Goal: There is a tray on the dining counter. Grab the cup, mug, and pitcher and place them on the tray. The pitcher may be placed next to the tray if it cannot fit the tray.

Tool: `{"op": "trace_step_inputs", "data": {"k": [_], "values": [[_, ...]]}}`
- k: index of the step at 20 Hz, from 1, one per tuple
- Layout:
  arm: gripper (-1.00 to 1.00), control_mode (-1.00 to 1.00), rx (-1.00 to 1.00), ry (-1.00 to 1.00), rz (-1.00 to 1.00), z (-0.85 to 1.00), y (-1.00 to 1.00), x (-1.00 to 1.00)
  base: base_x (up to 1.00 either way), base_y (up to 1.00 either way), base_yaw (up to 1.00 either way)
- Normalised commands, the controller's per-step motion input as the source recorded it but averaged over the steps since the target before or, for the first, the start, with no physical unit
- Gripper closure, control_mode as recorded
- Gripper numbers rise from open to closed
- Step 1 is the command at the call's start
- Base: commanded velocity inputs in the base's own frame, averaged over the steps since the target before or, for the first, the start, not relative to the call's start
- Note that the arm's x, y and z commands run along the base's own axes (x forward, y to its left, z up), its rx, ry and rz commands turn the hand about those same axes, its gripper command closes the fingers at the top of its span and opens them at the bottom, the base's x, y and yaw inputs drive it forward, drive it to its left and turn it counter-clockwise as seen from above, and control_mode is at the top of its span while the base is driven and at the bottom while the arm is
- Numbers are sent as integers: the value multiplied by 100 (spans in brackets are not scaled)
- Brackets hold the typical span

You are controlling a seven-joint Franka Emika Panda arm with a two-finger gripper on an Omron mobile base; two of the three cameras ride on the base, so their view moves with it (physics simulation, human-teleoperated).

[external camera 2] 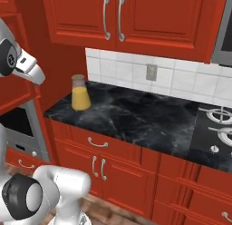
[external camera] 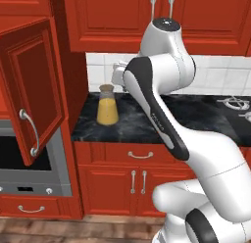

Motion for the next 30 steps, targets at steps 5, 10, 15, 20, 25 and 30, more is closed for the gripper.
{"op": "trace_step_inputs", "data": {"k": [5, 10, 15, 20, 25, 30], "values": [[-100, 100, 0, 0, 0, 0, 0, 0, 65, -25, 9], [-100, 100, 0, 0, 0, 0, 0, 0, 49, -47, 10], [-100, 100, 0, 0, 0, 0, 0, 0, 47, -18, 4], [-100, -100, 0, 7, 0, -30, 0, 30, 8, 0, 0], [-100, -100, -6, 10, 0, -64, 28, 35, 0, 0, 0], [-100, -100, -11, 13, 0, -69, 48, 43, 0, 0, 0]]}}
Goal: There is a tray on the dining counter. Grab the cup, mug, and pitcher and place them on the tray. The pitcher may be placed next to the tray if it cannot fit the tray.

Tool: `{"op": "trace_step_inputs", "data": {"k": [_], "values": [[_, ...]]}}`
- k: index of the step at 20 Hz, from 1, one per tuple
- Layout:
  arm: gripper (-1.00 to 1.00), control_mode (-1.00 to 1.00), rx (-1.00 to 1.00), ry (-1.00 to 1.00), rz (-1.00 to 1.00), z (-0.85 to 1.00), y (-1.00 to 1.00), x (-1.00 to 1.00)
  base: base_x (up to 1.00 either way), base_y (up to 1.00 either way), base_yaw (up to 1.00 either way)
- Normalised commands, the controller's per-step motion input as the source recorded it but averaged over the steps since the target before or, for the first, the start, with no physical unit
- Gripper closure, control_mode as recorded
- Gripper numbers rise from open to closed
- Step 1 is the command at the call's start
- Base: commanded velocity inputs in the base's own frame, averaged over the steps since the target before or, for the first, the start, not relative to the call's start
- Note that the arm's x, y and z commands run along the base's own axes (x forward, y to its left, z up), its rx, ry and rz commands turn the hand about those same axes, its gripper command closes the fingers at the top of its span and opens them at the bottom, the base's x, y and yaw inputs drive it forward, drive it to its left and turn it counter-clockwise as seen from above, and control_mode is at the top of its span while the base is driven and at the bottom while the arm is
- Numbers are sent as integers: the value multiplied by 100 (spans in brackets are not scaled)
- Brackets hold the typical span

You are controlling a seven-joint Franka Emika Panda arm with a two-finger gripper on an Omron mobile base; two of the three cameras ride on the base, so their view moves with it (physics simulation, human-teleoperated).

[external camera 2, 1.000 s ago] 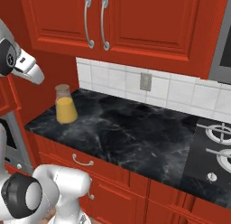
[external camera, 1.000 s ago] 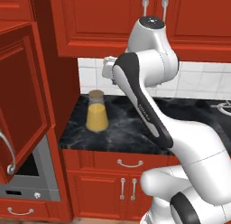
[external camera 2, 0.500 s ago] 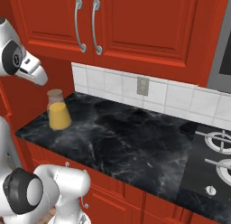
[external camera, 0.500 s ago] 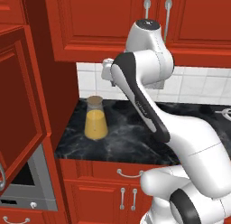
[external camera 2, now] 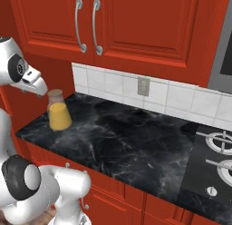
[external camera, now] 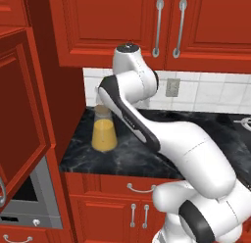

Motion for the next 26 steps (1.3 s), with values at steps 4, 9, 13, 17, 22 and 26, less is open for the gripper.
{"op": "trace_step_inputs", "data": {"k": [4, 9, 13, 17, 22, 26], "values": [[-100, -100, -13, 7, 0, -56, 52, 43, 0, 0, 0], [-100, -100, -11, 0, 0, -40, 38, 41, 0, 0, 0], [-100, -100, -8, 0, 0, -38, 10, 50, 0, 0, 0], [-100, -100, -3, 0, 0, -36, 0, 40, 0, 0, 0], [-100, -100, 0, 0, 0, -40, 0, 38, 0, 0, 0], [-100, -100, 0, 2, 0, -39, 0, 34, 0, 0, 0]]}}
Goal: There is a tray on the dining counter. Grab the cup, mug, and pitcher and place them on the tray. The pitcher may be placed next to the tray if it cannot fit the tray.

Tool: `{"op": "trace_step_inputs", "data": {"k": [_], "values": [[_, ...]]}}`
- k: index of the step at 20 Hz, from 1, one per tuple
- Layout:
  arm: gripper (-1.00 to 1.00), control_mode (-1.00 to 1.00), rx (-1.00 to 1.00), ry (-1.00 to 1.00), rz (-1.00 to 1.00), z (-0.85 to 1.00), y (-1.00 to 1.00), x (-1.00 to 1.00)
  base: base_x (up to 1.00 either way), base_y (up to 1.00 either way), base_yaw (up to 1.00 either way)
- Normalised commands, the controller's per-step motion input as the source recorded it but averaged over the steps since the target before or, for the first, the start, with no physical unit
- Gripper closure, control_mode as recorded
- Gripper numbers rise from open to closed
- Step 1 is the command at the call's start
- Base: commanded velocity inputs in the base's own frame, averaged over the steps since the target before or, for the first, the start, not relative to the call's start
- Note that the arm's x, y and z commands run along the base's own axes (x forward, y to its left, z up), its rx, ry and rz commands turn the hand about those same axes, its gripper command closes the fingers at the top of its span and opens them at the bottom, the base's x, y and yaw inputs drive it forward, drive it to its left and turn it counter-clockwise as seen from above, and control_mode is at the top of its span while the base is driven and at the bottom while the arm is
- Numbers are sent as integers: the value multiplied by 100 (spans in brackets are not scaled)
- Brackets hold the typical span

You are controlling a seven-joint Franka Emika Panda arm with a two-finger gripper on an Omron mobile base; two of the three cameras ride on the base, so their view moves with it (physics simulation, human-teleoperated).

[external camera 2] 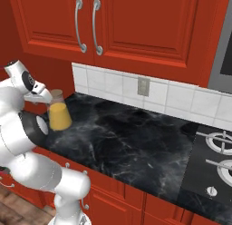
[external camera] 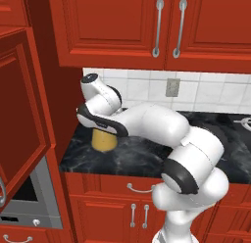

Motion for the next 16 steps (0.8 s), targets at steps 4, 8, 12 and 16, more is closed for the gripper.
{"op": "trace_step_inputs", "data": {"k": [4, 8, 12, 16], "values": [[-100, -100, 0, 2, 0, -33, 0, 31, 0, 0, 0], [-100, -100, 0, 4, 0, -37, 0, 32, 0, 0, 0], [-100, -100, -1, 5, 0, -36, 6, 27, 0, 0, 0], [-100, -100, -2, 7, 0, -35, 15, 22, 0, 0, 0]]}}
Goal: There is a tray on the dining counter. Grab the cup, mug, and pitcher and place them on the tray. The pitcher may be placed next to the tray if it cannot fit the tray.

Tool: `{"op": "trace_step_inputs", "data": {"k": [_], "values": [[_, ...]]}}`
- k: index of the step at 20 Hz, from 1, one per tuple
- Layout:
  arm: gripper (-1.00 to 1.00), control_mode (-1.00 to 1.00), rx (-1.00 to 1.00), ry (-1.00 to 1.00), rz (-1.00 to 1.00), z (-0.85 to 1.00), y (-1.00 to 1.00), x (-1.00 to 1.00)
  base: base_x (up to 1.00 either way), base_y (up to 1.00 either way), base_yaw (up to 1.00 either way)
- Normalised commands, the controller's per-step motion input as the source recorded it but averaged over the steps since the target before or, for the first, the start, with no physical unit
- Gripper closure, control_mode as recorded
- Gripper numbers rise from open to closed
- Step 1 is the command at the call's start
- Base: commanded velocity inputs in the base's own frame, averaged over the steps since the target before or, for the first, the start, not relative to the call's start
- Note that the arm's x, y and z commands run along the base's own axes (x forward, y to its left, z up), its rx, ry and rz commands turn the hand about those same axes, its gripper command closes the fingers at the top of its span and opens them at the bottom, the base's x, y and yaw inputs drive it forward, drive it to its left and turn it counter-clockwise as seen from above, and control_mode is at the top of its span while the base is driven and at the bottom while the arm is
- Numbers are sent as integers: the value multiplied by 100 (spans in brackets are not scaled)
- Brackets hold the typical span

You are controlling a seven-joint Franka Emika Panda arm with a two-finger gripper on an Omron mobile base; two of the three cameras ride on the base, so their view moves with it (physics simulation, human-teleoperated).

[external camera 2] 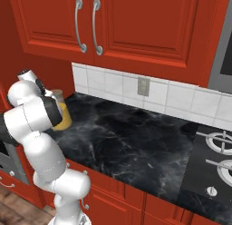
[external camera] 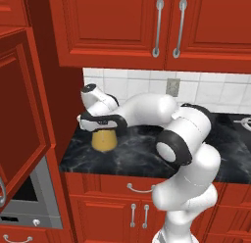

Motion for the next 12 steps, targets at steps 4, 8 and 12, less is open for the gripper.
{"op": "trace_step_inputs", "data": {"k": [4, 8, 12], "values": [[-100, -100, -2, 5, 0, -30, 17, 19, 0, 0, 0], [-100, -100, -1, 1, 0, -20, 16, 14, 0, 0, 0], [-100, -100, 0, 0, 0, -14, 4, 4, 0, 0, 0]]}}
